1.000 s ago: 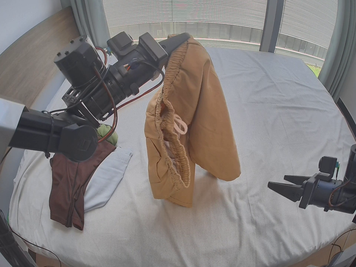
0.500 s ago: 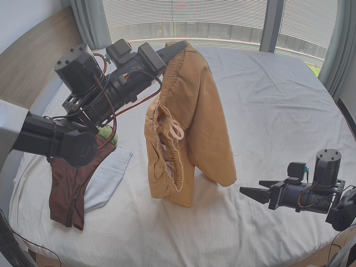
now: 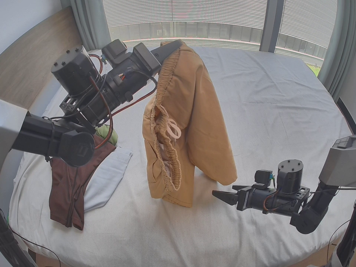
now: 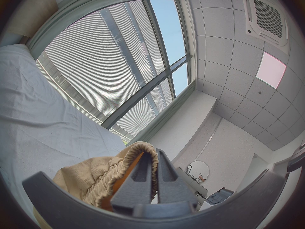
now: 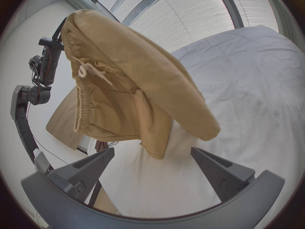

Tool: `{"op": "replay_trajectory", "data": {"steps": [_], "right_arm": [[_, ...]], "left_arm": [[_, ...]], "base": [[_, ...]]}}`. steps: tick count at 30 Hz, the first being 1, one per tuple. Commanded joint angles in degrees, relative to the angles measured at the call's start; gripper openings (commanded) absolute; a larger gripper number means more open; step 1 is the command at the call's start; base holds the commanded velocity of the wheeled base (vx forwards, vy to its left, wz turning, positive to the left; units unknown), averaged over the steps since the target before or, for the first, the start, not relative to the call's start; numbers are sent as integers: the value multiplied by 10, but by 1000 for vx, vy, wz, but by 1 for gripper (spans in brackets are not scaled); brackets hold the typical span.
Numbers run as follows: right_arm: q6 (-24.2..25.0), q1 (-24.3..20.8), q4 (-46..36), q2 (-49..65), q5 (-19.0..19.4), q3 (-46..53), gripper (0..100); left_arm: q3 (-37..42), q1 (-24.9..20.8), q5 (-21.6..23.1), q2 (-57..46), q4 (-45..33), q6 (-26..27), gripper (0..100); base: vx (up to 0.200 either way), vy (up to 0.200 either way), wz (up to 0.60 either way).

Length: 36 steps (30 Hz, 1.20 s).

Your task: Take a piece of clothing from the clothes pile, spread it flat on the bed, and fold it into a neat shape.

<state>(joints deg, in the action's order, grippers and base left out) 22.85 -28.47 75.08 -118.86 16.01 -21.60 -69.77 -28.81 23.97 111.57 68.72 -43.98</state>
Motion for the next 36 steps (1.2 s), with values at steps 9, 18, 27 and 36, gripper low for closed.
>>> {"op": "replay_trajectory", "data": {"steps": [9,18,27,36], "right_arm": [[11,-25,-56,-110,11,-122,100],[47,-33,-150,-123,41,-211,100],[54,-34,-252,-147,42,-309,100],[106,-35,-342,-183,42,-407,100]], "left_arm": [[35,4,7,-14,10,0,0],[38,14,7,-14,11,0,0],[38,16,6,-14,12,0,0],[36,16,6,-15,12,0,0]], "base": [[0,0,0],[0,0,0],[0,0,0],[0,0,0]]}}
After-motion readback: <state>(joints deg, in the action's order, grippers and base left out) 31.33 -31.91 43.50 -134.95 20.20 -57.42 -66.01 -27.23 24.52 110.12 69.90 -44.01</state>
